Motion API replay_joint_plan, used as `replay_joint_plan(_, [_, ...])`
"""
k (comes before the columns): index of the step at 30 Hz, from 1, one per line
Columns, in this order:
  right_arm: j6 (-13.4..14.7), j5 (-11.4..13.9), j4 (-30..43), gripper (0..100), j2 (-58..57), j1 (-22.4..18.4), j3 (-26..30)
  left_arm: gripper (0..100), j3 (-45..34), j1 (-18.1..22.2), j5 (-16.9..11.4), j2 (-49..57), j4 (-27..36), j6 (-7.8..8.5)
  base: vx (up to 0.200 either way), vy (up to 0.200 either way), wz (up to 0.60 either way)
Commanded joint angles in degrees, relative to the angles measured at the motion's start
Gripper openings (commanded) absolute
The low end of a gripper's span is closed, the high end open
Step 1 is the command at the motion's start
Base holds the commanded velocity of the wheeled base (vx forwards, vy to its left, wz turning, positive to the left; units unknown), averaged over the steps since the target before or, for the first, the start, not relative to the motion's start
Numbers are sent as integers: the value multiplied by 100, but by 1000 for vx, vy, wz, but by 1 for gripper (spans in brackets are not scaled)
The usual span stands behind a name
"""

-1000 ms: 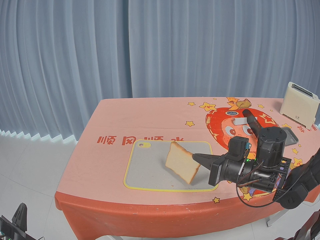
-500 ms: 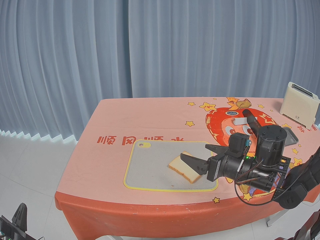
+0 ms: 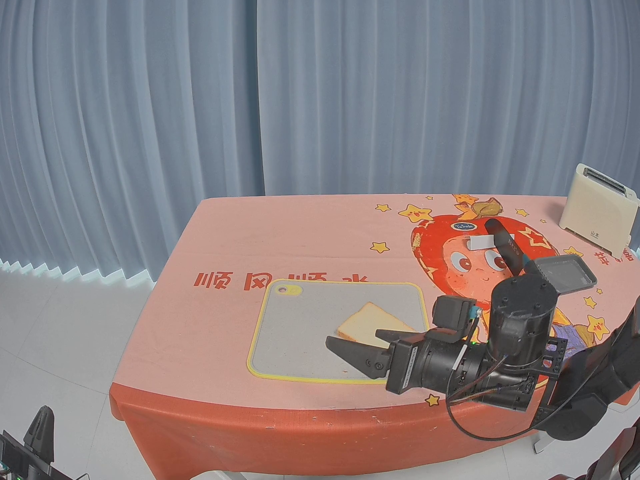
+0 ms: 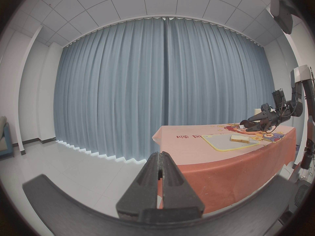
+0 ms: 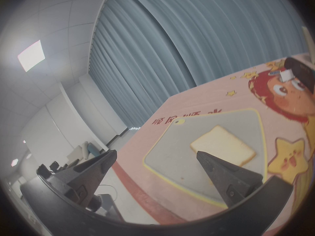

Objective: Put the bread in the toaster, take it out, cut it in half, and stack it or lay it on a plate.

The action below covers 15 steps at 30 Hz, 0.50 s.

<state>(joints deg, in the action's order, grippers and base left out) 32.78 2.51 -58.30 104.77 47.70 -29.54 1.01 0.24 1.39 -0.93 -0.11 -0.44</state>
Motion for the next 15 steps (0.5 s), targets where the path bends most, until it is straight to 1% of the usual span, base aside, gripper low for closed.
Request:
replay_joint_plan(1, [299, 92, 20, 100, 88, 248, 27, 0, -101, 2, 2, 93, 2, 0, 0, 0, 0])
replay_joint_plan(15, [343, 92, 29, 100, 316, 266, 168, 0, -101, 2, 2, 93, -7, 0, 0, 0, 0])
